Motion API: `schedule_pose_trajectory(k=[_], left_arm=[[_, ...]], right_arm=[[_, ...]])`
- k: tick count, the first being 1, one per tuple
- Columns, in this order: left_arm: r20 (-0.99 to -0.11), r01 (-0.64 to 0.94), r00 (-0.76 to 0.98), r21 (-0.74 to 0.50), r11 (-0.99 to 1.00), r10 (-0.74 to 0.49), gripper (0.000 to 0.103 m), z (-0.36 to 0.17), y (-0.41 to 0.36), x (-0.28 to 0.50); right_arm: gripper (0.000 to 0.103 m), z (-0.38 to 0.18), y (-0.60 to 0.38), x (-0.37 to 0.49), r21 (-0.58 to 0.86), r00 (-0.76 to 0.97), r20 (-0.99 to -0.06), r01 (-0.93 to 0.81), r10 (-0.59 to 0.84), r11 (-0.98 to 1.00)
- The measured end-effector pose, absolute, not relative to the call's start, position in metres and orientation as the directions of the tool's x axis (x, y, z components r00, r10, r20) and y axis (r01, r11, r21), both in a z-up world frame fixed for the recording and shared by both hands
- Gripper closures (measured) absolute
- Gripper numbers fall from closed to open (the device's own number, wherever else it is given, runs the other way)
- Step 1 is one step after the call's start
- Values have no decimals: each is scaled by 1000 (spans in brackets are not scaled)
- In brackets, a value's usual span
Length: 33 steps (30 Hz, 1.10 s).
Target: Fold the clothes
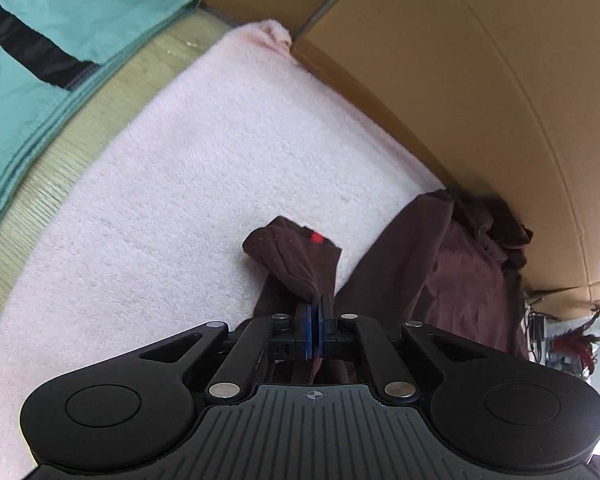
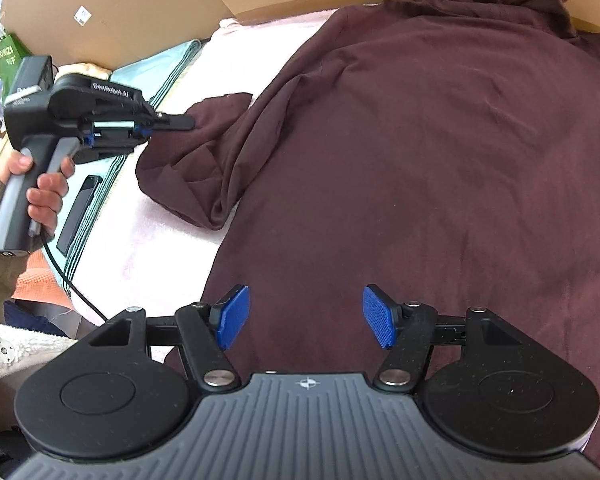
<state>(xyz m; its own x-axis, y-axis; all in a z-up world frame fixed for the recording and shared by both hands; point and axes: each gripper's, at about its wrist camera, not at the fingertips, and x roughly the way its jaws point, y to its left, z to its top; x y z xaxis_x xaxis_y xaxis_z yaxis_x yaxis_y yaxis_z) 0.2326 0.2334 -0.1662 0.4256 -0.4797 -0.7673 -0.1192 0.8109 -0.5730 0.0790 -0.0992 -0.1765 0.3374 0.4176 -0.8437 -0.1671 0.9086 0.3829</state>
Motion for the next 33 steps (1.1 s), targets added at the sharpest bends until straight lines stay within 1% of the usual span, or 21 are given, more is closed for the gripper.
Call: schedule_pose_trajectory(k=[3,9,15,18,20,21,23,24,25,27,28,29,31,32,33], left_arm=[[-752,-131,486,-567,813,-446,103,-147,242,219],[-721,-208,621,-530,822,-307,103,-110,272,172],[-727,-332,670,-474,816,-149,103,-95,285,109],[-734,-441,679,-428,789,-18,102,-98,284,77],[-738,-518,665,-348,782,112,102,-103,278,58],[-741,-542,654,-316,778,154,95,-107,275,50],[-765,-558,620,-276,783,173,94,-116,268,39],[-785,-556,601,-278,783,148,88,-123,265,36],[-804,-554,581,-281,784,123,87,-130,262,33],[-831,-546,552,-294,785,73,77,-140,258,28],[-837,-534,546,-304,789,47,75,-142,256,26],[-841,-521,540,-313,794,23,70,-144,253,23],[-835,-486,550,-326,811,-6,41,-142,246,16],[-829,-465,559,-332,820,-19,37,-139,243,13],[-820,-449,571,-341,826,-28,36,-134,241,10]], right_arm=[[35,-177,-95,79,386,328,-842,-187,428,903],[35,-178,-92,79,392,316,-837,-221,446,893],[35,-180,-88,83,402,291,-833,-268,471,876],[35,-180,-85,83,404,274,-830,-305,485,863],[35,-180,-81,83,404,264,-829,-330,494,854],[35,-179,-80,83,404,259,-828,-341,498,849],[35,-179,-77,84,404,248,-826,-365,505,839],[35,-178,-76,83,402,243,-826,-378,508,834],[35,-178,-75,83,400,237,-826,-391,511,829],[35,-177,-74,82,396,229,-827,-412,514,820],[35,-177,-73,81,395,225,-827,-420,515,817],[35,-176,-73,81,393,222,-827,-428,516,814],[34,-176,-72,81,395,214,-826,-442,522,806],[34,-176,-72,81,394,209,-826,-450,524,801],[34,-175,-71,81,391,207,-826,-461,525,797]])
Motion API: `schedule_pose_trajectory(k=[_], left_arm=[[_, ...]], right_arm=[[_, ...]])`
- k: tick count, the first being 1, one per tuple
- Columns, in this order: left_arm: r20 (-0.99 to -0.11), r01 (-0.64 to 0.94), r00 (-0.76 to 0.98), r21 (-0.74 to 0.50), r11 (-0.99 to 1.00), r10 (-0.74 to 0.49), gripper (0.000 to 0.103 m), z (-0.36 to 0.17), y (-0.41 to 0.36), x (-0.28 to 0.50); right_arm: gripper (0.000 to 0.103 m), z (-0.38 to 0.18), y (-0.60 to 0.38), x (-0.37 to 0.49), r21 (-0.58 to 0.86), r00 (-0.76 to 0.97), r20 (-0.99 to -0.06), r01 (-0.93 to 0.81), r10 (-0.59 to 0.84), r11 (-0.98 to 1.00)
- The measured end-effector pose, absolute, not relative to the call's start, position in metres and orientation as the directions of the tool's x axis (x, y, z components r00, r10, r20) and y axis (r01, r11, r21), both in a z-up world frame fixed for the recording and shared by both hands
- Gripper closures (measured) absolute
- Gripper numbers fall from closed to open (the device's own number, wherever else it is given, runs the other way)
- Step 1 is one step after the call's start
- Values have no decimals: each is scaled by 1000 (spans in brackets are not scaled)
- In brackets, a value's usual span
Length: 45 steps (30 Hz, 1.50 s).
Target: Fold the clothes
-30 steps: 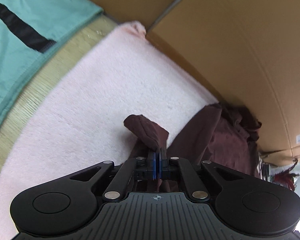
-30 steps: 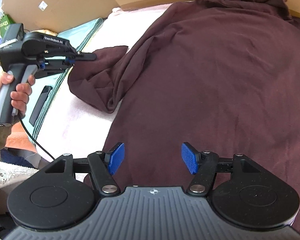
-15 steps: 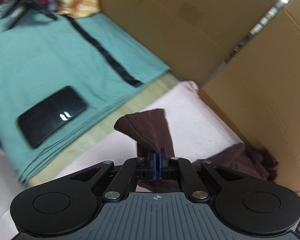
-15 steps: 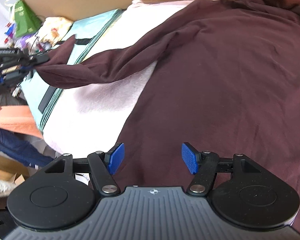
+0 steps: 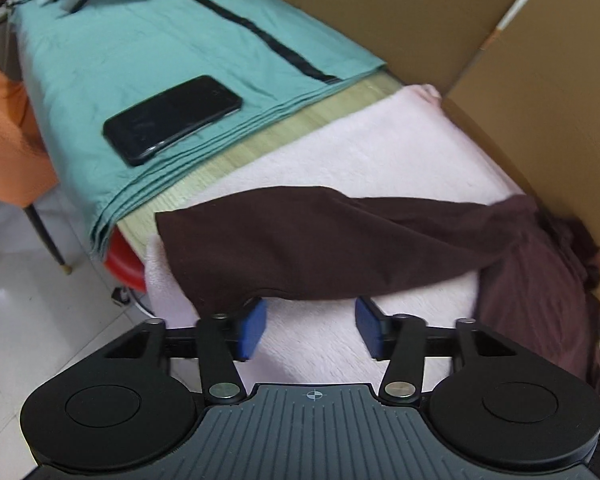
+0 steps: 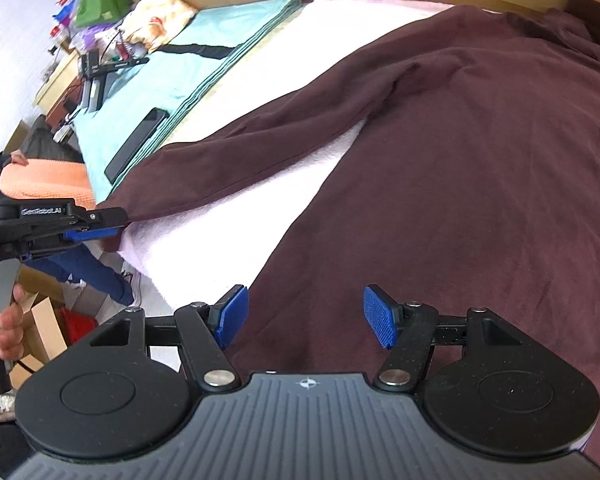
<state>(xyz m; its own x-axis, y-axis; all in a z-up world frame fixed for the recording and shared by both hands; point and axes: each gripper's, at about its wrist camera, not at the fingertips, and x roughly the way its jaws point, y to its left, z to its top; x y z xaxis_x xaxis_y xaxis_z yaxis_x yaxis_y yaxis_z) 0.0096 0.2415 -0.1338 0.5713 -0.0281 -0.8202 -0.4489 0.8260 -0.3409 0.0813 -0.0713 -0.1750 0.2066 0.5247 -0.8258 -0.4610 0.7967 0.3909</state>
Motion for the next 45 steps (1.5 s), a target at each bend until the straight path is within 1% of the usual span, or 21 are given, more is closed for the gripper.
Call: schedule_pose_trajectory(k=[2,3,4,9,13,15,18,21,23,24,25,26,29,34,35,36,37,38,39,42,45], left_arm=[[-800,-423,600,-343,839,-25,36,-123,240,6],[-788,-414,615,-338,845,-14,32,-116,241,5],[-779,-418,627,-331,846,5,26,-111,245,7],[-744,-413,667,-314,855,49,22,-102,274,33],[-773,-341,634,-297,892,-15,20,-113,289,75],[-797,-295,603,-259,919,-31,20,-122,289,95],[-821,-242,570,-219,945,-44,20,-133,286,116],[-838,-193,539,-218,957,-83,20,-144,282,126],[-847,-167,520,-223,961,-106,20,-151,280,129],[-851,-157,512,-226,961,-117,20,-154,279,131],[-854,-146,504,-229,962,-127,20,-157,278,132],[-857,-135,498,-228,964,-133,20,-159,277,134],[-867,-115,481,-210,971,-130,20,-165,276,140],[-874,-87,456,-229,970,-165,21,-171,279,148],[-876,-76,452,-223,972,-166,21,-172,278,149],[-879,-66,448,-213,975,-162,26,-174,277,150],[-882,-56,443,-203,978,-158,39,-175,276,151],[-888,-48,434,-194,980,-154,48,-178,275,152],[-888,-48,437,-180,982,-142,57,-178,274,152],[-882,-71,454,-178,981,-127,74,-177,278,153],[-874,-143,478,-175,974,-87,74,-174,291,155]], right_arm=[[34,-171,-70,81,377,222,-821,-480,525,792],[34,-169,-71,83,375,233,-816,-483,529,791],[34,-168,-72,85,375,243,-810,-484,534,790],[34,-154,-77,106,338,362,-774,-459,520,822],[34,-142,-80,141,325,443,-746,-410,498,852],[34,-135,-80,163,319,472,-739,-382,480,867],[34,-125,-78,198,290,533,-736,-308,416,906],[35,-120,-76,231,260,578,-740,-226,344,939],[39,-122,-72,256,254,578,-752,-188,316,949],[44,-125,-70,267,244,571,-765,-172,298,954],[54,-128,-69,278,234,563,-778,-155,280,960],[57,-132,-66,289,225,549,-793,-140,265,964],[57,-146,-58,315,215,502,-832,-106,239,971],[57,-168,-51,340,204,431,-878,-58,209,977],[57,-172,-50,343,199,416,-887,-52,202,979],[57,-176,-48,346,194,401,-895,-46,196,980],[65,-180,-47,349,192,387,-901,-49,196,980],[81,-183,-46,351,193,375,-905,-56,200,980],[100,-186,-44,353,197,362,-909,-69,209,978],[100,-183,-38,355,194,387,-895,-106,220,975],[100,-178,-40,358,244,430,-863,-104,265,964]])
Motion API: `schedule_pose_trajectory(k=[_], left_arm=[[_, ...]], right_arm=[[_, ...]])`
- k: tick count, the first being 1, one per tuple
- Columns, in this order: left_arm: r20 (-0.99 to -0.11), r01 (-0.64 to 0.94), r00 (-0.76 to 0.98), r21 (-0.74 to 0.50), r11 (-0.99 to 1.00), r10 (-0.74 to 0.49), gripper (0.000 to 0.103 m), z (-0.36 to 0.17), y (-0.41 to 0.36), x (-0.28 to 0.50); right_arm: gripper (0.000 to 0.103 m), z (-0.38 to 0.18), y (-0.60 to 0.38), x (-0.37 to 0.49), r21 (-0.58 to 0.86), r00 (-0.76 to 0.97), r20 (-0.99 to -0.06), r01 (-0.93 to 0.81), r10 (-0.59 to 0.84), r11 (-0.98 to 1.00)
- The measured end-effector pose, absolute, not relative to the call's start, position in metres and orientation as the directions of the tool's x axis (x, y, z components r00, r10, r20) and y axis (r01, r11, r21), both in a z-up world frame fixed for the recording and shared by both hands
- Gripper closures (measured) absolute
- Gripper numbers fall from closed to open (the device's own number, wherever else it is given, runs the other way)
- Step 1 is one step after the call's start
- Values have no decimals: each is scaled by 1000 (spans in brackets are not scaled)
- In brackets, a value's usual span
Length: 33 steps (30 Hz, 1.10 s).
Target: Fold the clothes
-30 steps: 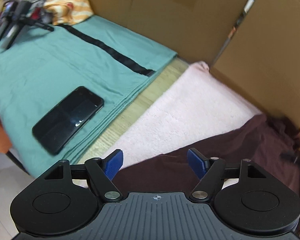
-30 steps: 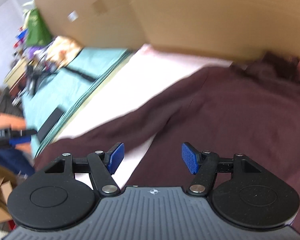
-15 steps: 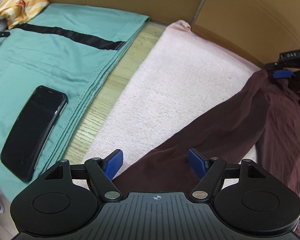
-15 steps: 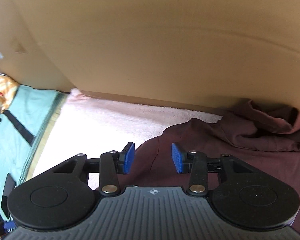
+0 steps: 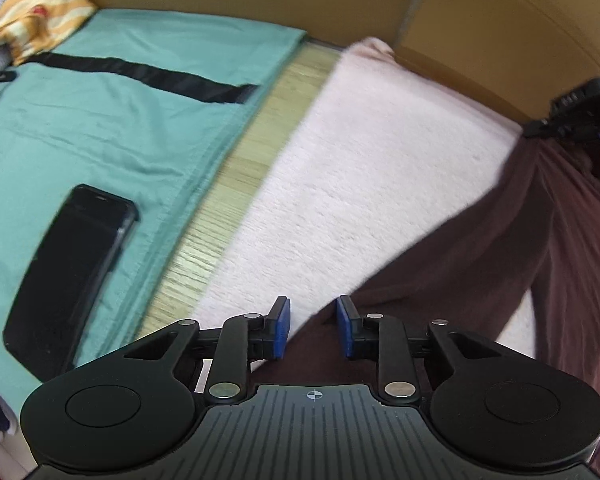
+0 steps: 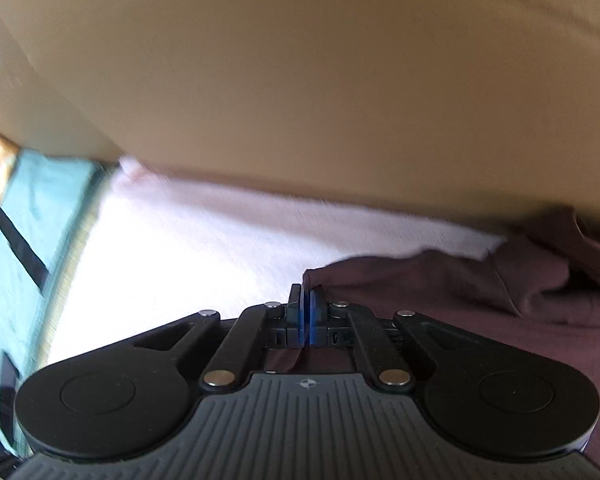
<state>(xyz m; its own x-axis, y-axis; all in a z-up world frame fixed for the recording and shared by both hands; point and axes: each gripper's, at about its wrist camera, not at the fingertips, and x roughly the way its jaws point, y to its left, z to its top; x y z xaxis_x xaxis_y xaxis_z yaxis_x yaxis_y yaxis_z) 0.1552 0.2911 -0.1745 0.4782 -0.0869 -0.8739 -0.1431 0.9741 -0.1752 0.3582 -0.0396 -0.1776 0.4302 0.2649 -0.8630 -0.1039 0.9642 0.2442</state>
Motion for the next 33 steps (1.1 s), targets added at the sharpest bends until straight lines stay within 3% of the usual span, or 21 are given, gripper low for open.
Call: schedule_pose_trajectory(k=[3,5,6,8,9,10,14,15,19,21,25,29,32,33], left_arm=[[-882,-194,467,-175,965,-66,74,-178,303,159],[-890,-205,453,-161,965,-52,70,-180,308,160],[-892,-209,450,-153,966,-44,61,-181,310,159],[-893,-217,449,-155,964,-42,61,-179,315,156],[-892,-224,449,-160,961,-44,61,-178,318,155],[-889,-231,456,-169,958,-47,61,-175,320,153],[-871,-226,482,-223,948,-90,52,-161,322,149],[-866,-218,488,-239,946,-106,47,-158,321,149],[-855,-157,490,-279,948,-170,44,-155,302,153],[-856,-122,479,-286,951,-196,43,-157,292,153],[-872,-70,451,-245,967,-188,36,-169,275,150],[-885,-75,445,-190,979,-138,35,-180,278,153],[-875,-114,463,-220,969,-144,34,-172,290,152],[-872,-125,468,-230,965,-147,31,-170,294,151]], right_arm=[[100,-187,-45,363,266,443,-856,-68,268,962],[90,-201,-45,367,257,414,-874,-47,253,965],[85,-204,-46,367,258,413,-875,-43,253,965],[68,-201,-50,365,280,426,-865,-26,264,960],[47,-195,-53,363,299,431,-860,-7,273,954],[45,-187,-57,360,311,449,-849,-2,279,950],[48,-154,-69,342,313,544,-793,-21,274,949],[53,-151,-69,341,308,548,-788,-45,281,950],[87,-165,-59,348,299,477,-820,-111,315,948],[93,-178,-46,352,290,427,-848,-119,312,950],[93,-205,-25,361,273,359,-884,-120,298,954],[90,-201,-17,367,322,448,-832,-92,329,942],[85,-181,-21,356,379,466,-798,-103,382,920],[79,-175,-22,350,378,456,-798,-130,394,917]])
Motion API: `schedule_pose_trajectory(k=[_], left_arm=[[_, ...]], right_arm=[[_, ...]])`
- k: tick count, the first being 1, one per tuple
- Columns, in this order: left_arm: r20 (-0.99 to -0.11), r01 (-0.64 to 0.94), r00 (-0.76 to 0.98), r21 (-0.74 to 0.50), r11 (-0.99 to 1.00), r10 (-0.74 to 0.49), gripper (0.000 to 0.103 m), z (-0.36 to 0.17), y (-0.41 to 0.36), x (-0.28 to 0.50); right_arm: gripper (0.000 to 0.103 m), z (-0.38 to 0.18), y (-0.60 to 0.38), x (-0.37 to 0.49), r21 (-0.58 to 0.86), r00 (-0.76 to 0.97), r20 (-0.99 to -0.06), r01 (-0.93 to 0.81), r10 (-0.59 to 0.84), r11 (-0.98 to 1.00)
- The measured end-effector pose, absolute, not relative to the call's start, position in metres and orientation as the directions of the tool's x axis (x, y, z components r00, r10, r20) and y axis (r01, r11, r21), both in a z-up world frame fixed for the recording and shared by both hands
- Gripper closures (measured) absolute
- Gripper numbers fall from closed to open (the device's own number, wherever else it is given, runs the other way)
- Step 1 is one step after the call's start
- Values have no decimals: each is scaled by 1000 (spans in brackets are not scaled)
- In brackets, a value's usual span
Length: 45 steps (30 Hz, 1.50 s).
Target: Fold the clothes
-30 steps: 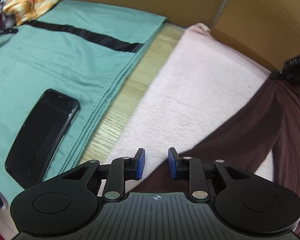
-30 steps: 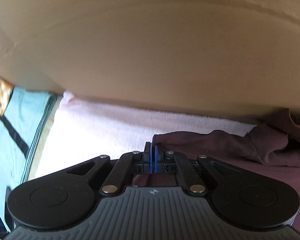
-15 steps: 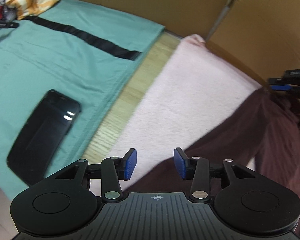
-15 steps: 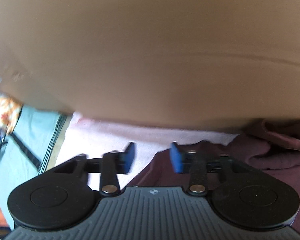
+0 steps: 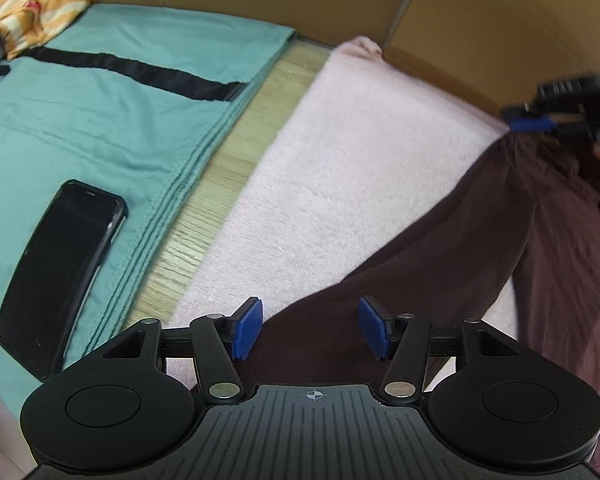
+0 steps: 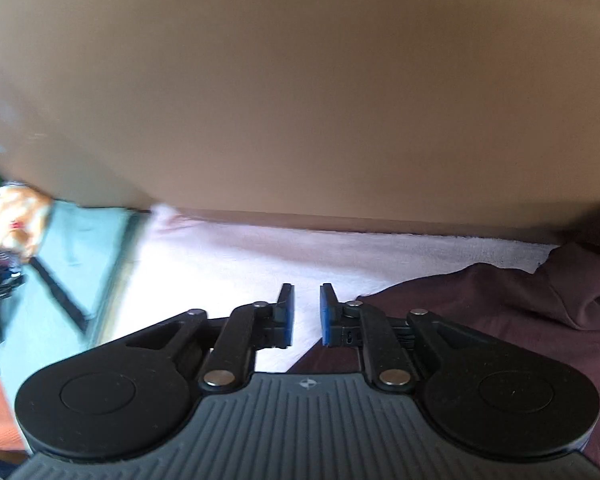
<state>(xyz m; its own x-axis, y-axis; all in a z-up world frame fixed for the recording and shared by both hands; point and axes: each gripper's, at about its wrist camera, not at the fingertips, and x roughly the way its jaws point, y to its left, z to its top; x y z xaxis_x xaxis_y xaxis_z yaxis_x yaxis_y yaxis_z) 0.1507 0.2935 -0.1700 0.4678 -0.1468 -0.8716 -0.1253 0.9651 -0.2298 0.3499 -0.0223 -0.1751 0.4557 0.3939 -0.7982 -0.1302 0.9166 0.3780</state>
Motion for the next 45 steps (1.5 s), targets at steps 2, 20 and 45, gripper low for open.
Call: schedule_pose_trajectory(k=[2,20,45], left_arm=[[-869,-133,471,-237,962,-149,28,-168,299,150],[-893,-60,417,-214,975,-170,28,-181,294,145],[-899,-1,386,-225,974,-207,17,-185,293,155]], right_arm=[[70,-170,-17,339,352,411,-815,-210,409,912],[70,-181,72,283,21,338,-880,-672,333,740],[52,-201,135,290,42,-40,-996,-999,76,22]])
